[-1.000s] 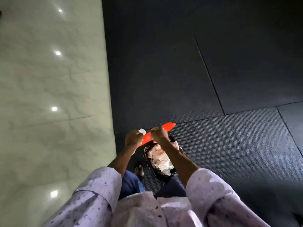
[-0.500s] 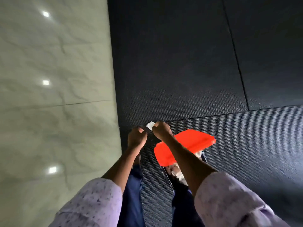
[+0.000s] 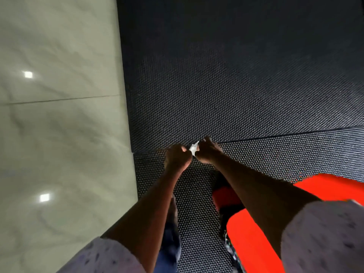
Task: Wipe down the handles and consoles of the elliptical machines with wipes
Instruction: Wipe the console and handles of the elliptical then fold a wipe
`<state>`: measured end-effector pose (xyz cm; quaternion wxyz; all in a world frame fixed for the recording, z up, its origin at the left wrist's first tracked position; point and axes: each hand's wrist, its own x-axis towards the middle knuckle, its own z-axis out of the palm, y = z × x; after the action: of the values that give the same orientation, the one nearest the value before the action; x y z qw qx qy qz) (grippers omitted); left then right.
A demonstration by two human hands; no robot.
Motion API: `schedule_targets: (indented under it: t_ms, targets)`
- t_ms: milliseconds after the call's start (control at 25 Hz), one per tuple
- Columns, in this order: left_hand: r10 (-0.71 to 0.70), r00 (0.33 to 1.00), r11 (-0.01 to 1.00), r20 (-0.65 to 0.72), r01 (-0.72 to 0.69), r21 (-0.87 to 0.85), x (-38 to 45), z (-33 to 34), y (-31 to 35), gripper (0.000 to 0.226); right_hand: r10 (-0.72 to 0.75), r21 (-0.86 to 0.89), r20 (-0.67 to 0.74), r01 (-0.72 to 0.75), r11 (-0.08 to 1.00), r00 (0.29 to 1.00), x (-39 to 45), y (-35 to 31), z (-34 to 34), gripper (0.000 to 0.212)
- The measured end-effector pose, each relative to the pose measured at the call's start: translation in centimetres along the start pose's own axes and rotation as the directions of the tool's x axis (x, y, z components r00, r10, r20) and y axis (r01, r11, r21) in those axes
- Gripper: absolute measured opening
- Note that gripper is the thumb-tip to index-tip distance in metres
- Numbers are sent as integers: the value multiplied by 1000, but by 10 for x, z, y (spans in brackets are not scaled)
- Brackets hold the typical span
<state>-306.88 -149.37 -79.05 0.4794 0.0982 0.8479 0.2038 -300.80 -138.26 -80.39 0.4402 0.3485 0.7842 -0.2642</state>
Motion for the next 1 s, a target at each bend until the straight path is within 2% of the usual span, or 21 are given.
schedule_targets:
  t_ms: [120,240,360,400,520,640,680,720,800,880,920,1000]
  targets:
    - [-3,999,998,43,1,61,37,33,-25,32,-21,-120,67,29,992,998,53,8,33,58]
    - [-37,999,998,40,34,60,54,49,-38,32,-45,-174,-64,34,984,997,68,11,46,61]
    - [-39,999,999,31,39,10,44,45,-37,41,-147,-39,-121,144,989,982,46,4,39,51]
    - [-41,999,999,31,42,-11,36,41,-33,37,-161,-8,-138,161,987,977,35,2,35,43]
    - [-82,997,989,4,82,-123,1,16,-13,26,-63,125,-277,101,987,959,-17,-15,2,23]
    - [-141,990,914,23,139,-382,-64,-32,23,40,77,329,-318,34,944,945,-91,-27,-47,20]
    - [-150,988,877,50,156,-454,-80,-43,34,44,106,397,-311,28,917,944,-104,-29,-58,20]
    - [-145,987,842,66,158,-516,-105,-65,55,38,121,449,-301,29,893,946,-134,-31,-80,19]
    - [-125,988,788,86,151,-596,-157,-100,93,16,135,531,-261,25,847,956,-194,-29,-115,22]
    - [-67,996,788,63,92,-609,-225,-132,142,11,162,634,-255,38,773,953,-269,-19,-152,31]
    - [-52,996,803,67,82,-590,-260,-140,166,11,181,701,-271,65,711,945,-305,-10,-163,30]
    - [-23,995,845,99,72,-530,-327,-147,213,21,228,856,-244,100,507,943,-374,13,-179,24]
